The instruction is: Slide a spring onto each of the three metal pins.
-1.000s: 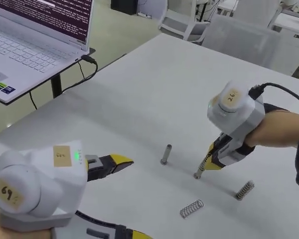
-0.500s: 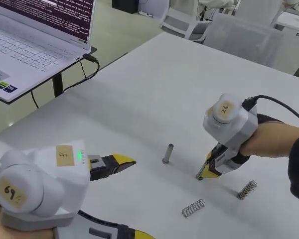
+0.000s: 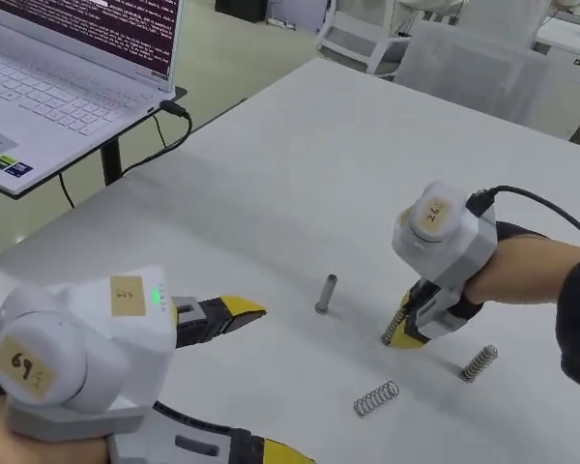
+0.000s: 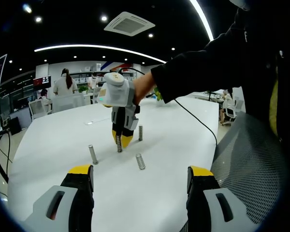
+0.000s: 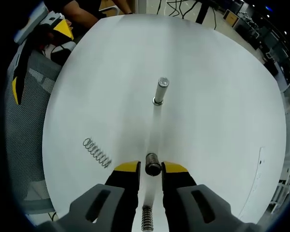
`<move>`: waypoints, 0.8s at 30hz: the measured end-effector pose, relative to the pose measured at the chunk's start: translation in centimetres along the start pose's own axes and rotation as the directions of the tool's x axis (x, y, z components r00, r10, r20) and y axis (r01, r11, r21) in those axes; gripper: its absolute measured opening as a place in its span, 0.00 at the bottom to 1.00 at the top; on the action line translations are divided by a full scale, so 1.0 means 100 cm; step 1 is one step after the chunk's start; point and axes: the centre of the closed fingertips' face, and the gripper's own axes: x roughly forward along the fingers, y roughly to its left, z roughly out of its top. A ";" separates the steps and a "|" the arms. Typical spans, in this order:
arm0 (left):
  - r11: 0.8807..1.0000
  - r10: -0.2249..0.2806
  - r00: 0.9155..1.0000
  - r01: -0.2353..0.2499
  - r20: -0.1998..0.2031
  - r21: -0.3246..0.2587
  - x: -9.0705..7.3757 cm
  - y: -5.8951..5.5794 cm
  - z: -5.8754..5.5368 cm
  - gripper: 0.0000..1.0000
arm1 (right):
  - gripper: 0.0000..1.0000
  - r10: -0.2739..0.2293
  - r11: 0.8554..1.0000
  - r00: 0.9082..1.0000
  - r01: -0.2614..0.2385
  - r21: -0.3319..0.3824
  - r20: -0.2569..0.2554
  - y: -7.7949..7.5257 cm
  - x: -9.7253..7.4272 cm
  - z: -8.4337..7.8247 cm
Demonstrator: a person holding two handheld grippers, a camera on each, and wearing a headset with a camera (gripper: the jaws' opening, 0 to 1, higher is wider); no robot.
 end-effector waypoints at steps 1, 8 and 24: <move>1.000 -0.001 1.000 0.001 -0.001 0.001 0.000 0.000 0.000 0.76 | 0.16 0.001 1.000 1.000 -0.001 0.001 0.001 0.000 0.000 0.000; 1.000 -0.007 1.000 0.007 -0.007 0.009 0.002 -0.001 0.000 0.75 | 0.18 -0.021 1.000 1.000 0.021 0.019 0.019 -0.001 -0.010 -0.005; 0.999 -0.034 0.999 0.035 -0.018 0.035 0.007 0.000 0.002 0.74 | 0.20 -0.095 0.993 0.990 0.086 0.086 0.107 0.007 -0.050 -0.008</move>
